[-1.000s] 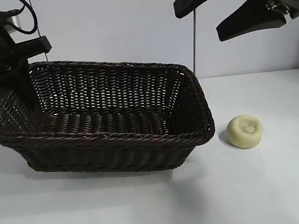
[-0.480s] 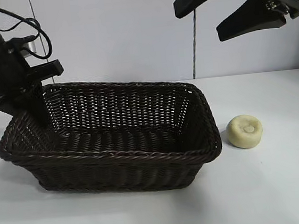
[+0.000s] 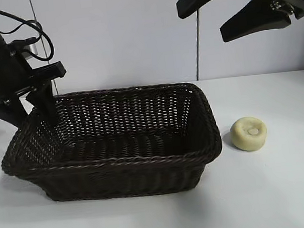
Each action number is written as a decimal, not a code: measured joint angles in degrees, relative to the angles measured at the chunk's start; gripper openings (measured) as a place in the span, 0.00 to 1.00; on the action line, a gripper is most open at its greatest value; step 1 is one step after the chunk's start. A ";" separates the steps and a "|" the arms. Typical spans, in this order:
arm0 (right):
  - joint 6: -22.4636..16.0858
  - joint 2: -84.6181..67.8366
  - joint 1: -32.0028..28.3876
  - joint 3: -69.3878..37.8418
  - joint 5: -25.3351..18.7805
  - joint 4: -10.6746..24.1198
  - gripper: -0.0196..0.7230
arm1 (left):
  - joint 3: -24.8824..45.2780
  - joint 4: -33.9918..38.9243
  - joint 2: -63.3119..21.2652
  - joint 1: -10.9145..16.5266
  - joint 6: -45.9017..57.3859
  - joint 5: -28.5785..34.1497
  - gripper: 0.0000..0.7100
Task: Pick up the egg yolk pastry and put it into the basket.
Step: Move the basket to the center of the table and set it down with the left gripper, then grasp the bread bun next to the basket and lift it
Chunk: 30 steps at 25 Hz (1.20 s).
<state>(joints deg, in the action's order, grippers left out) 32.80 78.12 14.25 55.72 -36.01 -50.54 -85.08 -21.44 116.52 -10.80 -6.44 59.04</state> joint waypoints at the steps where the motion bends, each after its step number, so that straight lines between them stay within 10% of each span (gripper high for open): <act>1: 0.00 0.00 0.00 0.00 0.00 0.00 0.79 | -0.07 0.14 0.00 0.00 0.00 0.56 0.73; 22: 0.00 0.00 0.00 0.00 -0.01 0.00 0.79 | -6.03 15.24 -8.84 0.00 4.11 8.76 0.80; 30: 0.00 0.00 0.00 0.00 -0.01 0.00 0.79 | -6.03 17.58 -8.84 5.81 6.03 8.80 0.80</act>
<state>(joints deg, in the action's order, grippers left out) 32.80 78.12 14.25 55.72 -36.02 -50.54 -91.11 -3.86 107.68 -4.99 -0.41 67.84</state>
